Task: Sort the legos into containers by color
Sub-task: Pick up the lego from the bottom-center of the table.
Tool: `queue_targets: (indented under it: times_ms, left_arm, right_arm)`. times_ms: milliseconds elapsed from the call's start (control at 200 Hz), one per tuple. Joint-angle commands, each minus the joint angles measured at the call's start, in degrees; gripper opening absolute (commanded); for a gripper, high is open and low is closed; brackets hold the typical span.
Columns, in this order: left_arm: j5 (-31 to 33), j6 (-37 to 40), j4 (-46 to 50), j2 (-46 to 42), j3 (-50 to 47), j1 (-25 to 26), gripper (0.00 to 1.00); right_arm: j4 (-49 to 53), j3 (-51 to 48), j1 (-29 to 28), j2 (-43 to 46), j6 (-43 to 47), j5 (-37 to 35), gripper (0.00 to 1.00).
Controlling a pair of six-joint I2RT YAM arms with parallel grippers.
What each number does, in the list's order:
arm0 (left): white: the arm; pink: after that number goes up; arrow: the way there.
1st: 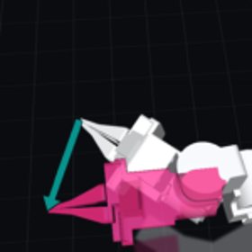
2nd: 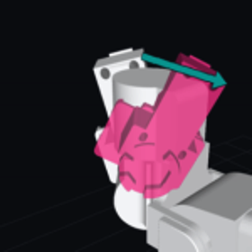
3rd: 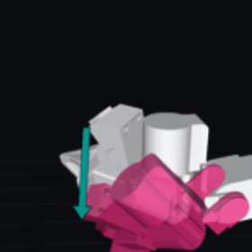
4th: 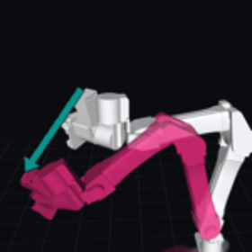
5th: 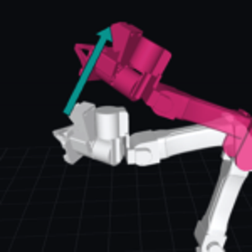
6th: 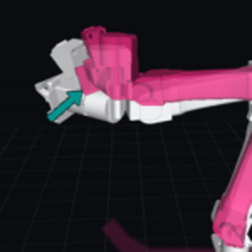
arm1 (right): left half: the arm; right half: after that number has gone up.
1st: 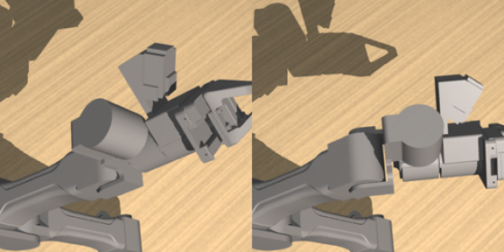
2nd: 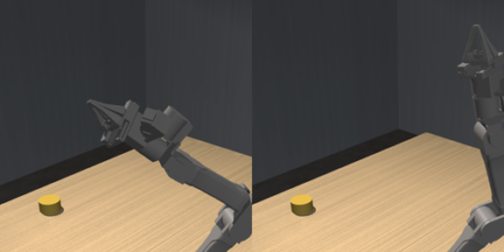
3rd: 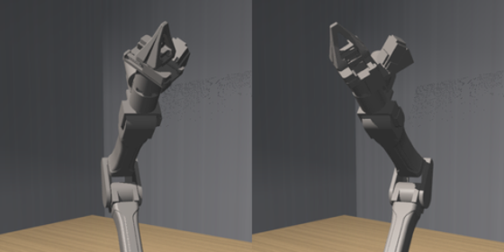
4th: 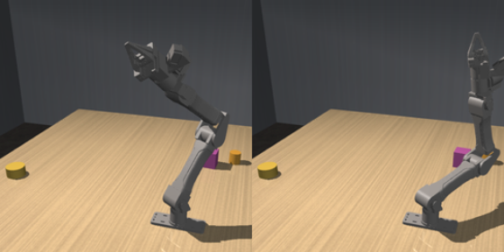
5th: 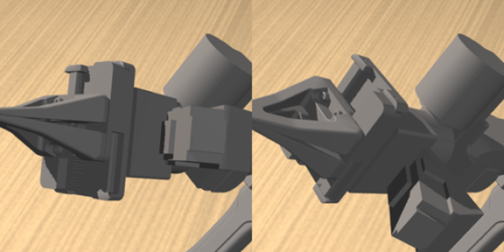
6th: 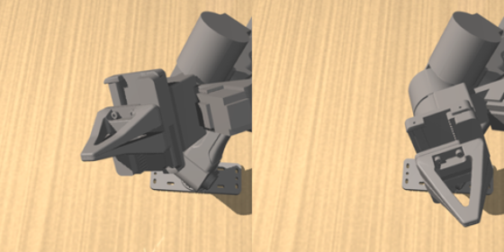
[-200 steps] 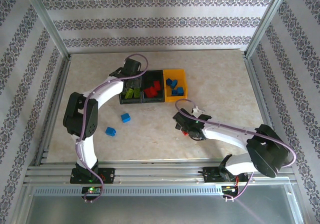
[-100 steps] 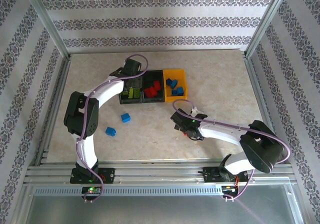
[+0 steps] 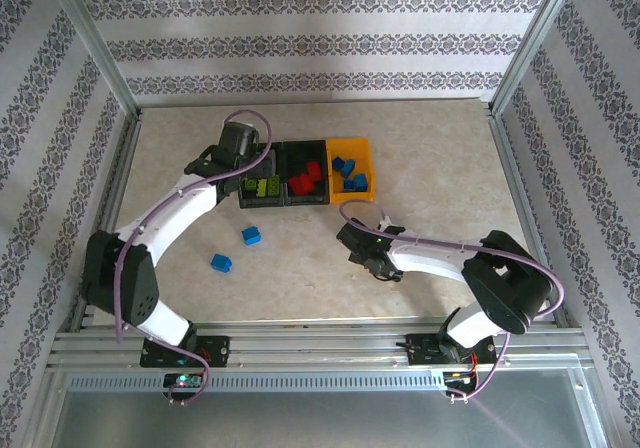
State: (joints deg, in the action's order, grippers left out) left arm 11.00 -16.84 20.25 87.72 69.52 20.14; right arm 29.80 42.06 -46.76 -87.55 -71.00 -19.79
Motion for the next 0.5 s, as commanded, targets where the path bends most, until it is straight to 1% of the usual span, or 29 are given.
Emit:
queue_targets:
  times_ms: [0, 195, 495]
  left_arm:
    - [0.7, -1.0, -2.5, -4.1, -2.1, -0.6, 0.98]
    - [1.8, -1.0, -4.2, -9.3, -5.8, -0.6, 1.0]
    - [2.9, -1.2, -4.1, -12.2, -8.5, -0.6, 1.0]
  right_arm:
    - [-1.1, 1.9, -0.8, -1.0, -0.2, 0.5, 0.81]
    - [-1.2, 3.8, -0.8, -2.4, 1.6, 0.0, 0.71]
    - [-0.8, 5.8, -0.8, -4.8, 3.2, 0.1, 0.53]
